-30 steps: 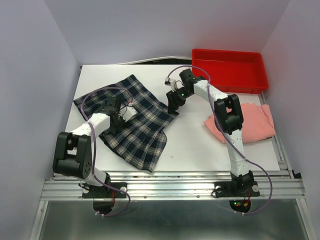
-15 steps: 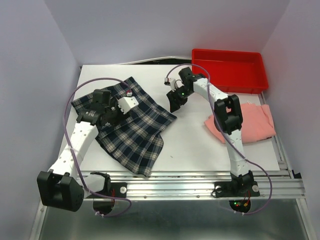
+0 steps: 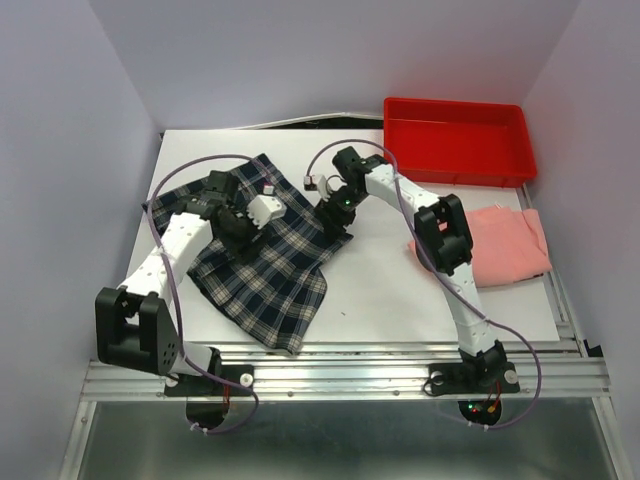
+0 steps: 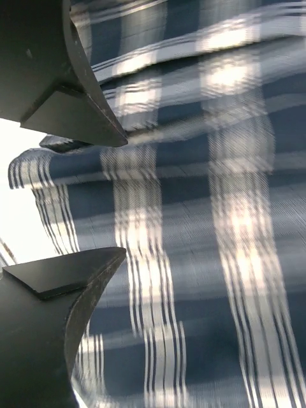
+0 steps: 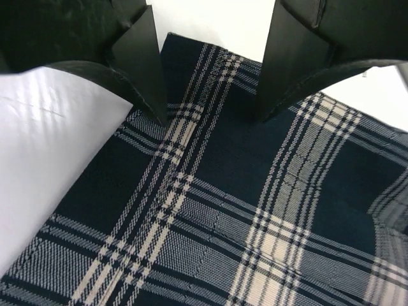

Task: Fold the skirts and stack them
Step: Flatten the skirt out

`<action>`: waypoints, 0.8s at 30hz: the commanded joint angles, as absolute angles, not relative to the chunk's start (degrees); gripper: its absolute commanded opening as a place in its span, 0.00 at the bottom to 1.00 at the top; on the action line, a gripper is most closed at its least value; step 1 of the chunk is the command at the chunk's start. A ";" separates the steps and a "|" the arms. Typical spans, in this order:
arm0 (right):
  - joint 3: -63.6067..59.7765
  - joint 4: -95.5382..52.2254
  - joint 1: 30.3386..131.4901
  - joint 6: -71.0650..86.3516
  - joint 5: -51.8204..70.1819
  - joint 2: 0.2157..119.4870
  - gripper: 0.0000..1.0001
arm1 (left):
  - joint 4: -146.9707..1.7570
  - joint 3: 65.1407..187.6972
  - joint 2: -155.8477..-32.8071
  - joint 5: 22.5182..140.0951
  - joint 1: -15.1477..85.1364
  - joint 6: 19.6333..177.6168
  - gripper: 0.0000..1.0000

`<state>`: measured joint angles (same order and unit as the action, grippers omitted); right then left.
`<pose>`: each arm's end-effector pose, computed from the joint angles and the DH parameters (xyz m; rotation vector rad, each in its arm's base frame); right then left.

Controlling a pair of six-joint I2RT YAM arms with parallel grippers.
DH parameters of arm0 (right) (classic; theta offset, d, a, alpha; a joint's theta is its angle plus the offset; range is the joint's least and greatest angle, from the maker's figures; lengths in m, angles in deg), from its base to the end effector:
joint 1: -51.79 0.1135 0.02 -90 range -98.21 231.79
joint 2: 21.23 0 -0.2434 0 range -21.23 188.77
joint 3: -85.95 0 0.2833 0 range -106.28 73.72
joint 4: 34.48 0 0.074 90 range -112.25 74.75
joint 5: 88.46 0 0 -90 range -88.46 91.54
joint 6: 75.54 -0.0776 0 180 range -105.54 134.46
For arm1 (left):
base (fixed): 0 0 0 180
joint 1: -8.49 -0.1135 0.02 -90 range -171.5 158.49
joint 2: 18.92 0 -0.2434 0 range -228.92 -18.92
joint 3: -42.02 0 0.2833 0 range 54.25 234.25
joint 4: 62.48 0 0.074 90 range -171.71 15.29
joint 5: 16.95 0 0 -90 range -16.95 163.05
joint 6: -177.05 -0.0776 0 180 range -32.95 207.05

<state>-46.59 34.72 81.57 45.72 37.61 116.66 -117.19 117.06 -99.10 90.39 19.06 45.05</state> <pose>0.4278 0.2975 0.1185 -1.4930 2.2947 0.8856 0.3251 -0.0842 0.1999 1.2234 2.2404 -0.1883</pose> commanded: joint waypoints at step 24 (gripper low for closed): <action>-27.88 36.54 77.45 37.40 23.34 115.88 0.48 | -119.36 116.74 -103.30 93.52 44.00 51.45 0.98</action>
